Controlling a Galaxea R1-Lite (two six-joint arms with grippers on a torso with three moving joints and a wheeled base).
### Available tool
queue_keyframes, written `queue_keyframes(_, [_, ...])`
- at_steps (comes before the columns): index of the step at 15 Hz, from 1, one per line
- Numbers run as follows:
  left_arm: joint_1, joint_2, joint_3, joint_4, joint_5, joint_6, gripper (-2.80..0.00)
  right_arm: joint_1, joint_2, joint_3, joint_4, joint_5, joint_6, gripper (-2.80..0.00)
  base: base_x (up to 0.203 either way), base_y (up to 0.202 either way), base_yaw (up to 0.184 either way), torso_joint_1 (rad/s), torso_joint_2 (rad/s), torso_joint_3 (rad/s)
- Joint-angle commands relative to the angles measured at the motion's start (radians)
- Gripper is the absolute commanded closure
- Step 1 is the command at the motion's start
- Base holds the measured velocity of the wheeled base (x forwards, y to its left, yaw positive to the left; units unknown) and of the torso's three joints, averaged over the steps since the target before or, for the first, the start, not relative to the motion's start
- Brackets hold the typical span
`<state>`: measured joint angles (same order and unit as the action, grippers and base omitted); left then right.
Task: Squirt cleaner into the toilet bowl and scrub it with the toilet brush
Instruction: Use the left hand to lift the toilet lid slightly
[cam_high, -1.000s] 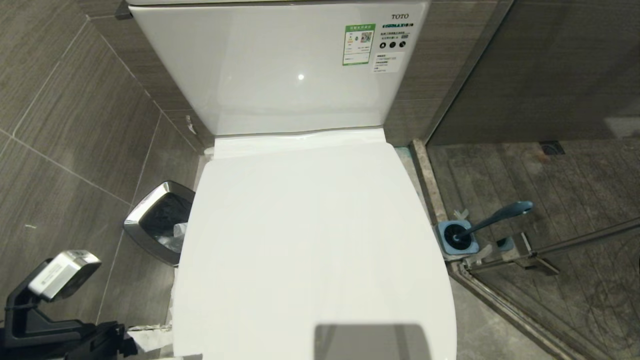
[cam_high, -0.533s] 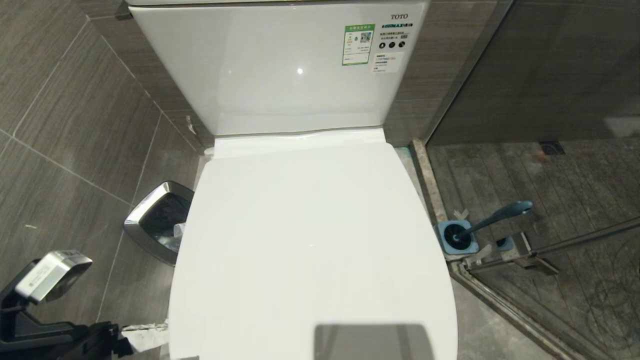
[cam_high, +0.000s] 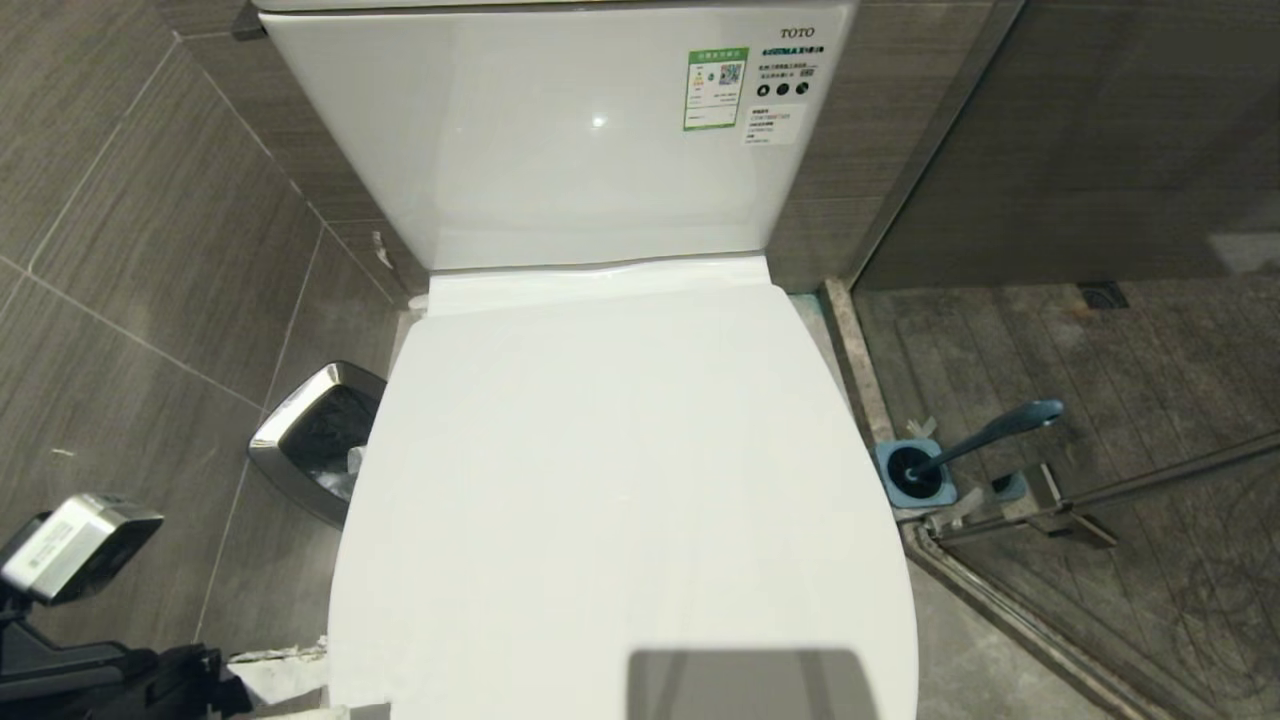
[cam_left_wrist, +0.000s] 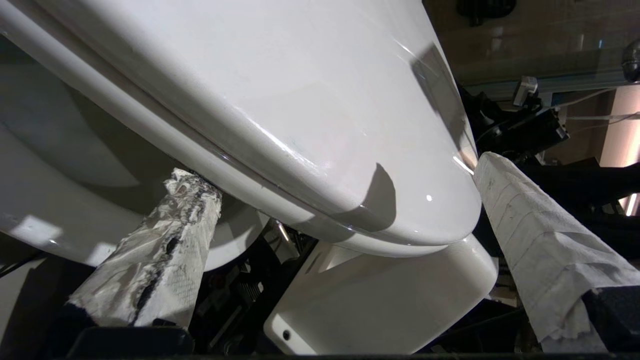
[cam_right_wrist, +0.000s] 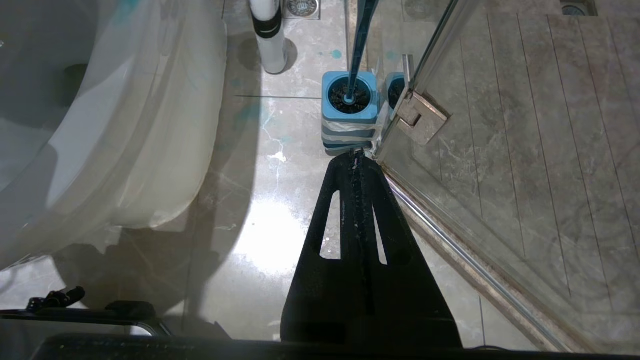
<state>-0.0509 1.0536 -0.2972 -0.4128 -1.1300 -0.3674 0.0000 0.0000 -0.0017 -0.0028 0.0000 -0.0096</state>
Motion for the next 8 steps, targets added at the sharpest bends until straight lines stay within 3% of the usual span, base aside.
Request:
queue_keyframes(1, [0.000,-0.016,-0.002,-0.003,-0.001,-0.007,-2.80,0.000,0.000,0.000,0.000,0.000,-0.001,0.00,0.000,0.000,0.000,0.000,0.00,0.000])
queue_keyframes(8, [0.000,-0.029,-0.008,-0.001,0.020,-0.009,-2.80,0.000,0.000,0.000,0.000,0.000,-0.001,0.00,0.000,0.000,0.000,0.000,0.00,0.000])
